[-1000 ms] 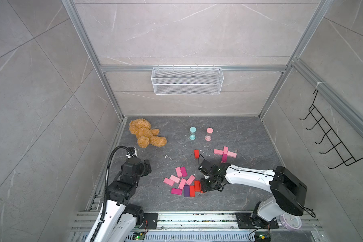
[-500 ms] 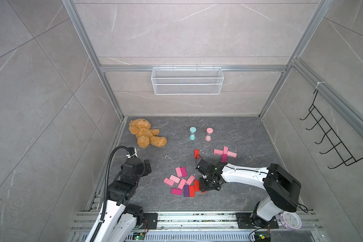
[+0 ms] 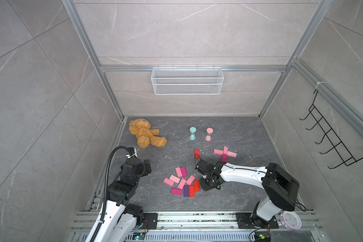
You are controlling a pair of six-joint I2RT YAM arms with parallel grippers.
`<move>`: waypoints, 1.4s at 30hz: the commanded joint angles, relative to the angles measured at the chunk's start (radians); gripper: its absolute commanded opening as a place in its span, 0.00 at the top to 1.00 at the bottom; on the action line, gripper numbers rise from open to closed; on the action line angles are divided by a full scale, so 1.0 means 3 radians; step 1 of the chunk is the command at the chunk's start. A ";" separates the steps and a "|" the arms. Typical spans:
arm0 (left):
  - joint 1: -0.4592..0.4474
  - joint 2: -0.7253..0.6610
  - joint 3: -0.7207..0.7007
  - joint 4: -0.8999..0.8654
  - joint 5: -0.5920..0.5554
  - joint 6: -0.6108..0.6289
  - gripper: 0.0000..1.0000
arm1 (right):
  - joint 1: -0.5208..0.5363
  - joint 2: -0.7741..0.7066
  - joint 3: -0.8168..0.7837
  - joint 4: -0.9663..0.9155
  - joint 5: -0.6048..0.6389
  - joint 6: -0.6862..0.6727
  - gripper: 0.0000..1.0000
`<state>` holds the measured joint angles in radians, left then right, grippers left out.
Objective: Assemble the letter t with building blocks
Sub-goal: Pick up the building block from the center of the board, then assemble the building block at the center of the board.
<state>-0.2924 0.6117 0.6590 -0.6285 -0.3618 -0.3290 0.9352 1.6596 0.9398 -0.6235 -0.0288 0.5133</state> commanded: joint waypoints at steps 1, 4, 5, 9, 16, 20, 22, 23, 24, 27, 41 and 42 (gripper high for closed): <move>-0.0012 -0.0055 0.0098 -0.0012 -0.0033 0.0013 0.11 | 0.0017 -0.0109 0.0014 0.0024 0.0124 -0.0528 0.99; -0.0008 -0.0075 0.0090 -0.0007 -0.0023 0.0008 0.11 | 0.0014 -0.0274 0.0143 -0.0029 -0.0088 -0.1093 1.00; -0.0007 -0.0083 0.0096 -0.0011 -0.0018 0.0013 0.11 | 0.0009 -0.0350 0.0159 0.0002 -0.0128 -0.1246 1.00; -0.0010 -0.0138 0.0098 -0.0027 -0.0012 0.0015 0.11 | -0.0042 -0.0531 0.0294 0.0058 -0.0105 -0.1770 1.00; -0.0008 -0.0214 0.0065 0.0030 0.0038 0.0013 0.11 | -0.0464 0.0057 0.1258 -0.0355 -0.0334 -0.2765 1.00; -0.0014 -0.0238 0.0087 0.0009 0.0053 0.0018 0.12 | -0.0685 0.0683 0.2234 -0.0872 -0.0571 -0.3233 1.00; -0.0017 -0.0273 0.0084 0.0019 0.0046 0.0028 0.11 | -0.0694 0.0928 0.2593 -0.1038 -0.0529 -0.3530 1.00; -0.0019 -0.0296 0.0083 0.0015 0.0033 0.0028 0.12 | -0.0699 0.1049 0.2778 -0.1089 -0.0477 -0.3632 1.00; -0.0017 -0.0317 0.0079 0.0014 0.0027 0.0030 0.12 | -0.0704 0.1159 0.2922 -0.1154 -0.0438 -0.3725 1.00; -0.0018 -0.0384 0.0061 0.0014 0.0015 0.0023 0.12 | -0.0735 0.1565 0.3491 -0.1482 -0.0424 -0.3927 1.00; -0.0019 -0.0370 0.0059 0.0019 -0.0010 0.0076 0.12 | -0.0754 0.2490 0.4262 -0.1756 -0.0294 -0.4112 1.00; -0.0020 -0.0367 0.0058 0.0024 -0.0011 0.0079 0.12 | -0.0751 0.2496 0.4221 -0.1752 -0.0253 -0.4164 1.00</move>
<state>-0.2932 0.4969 0.6590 -0.6285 -0.3584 -0.3286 0.7109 2.3966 2.1967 -1.1080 -0.1238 -0.6865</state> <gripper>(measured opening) 0.879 0.309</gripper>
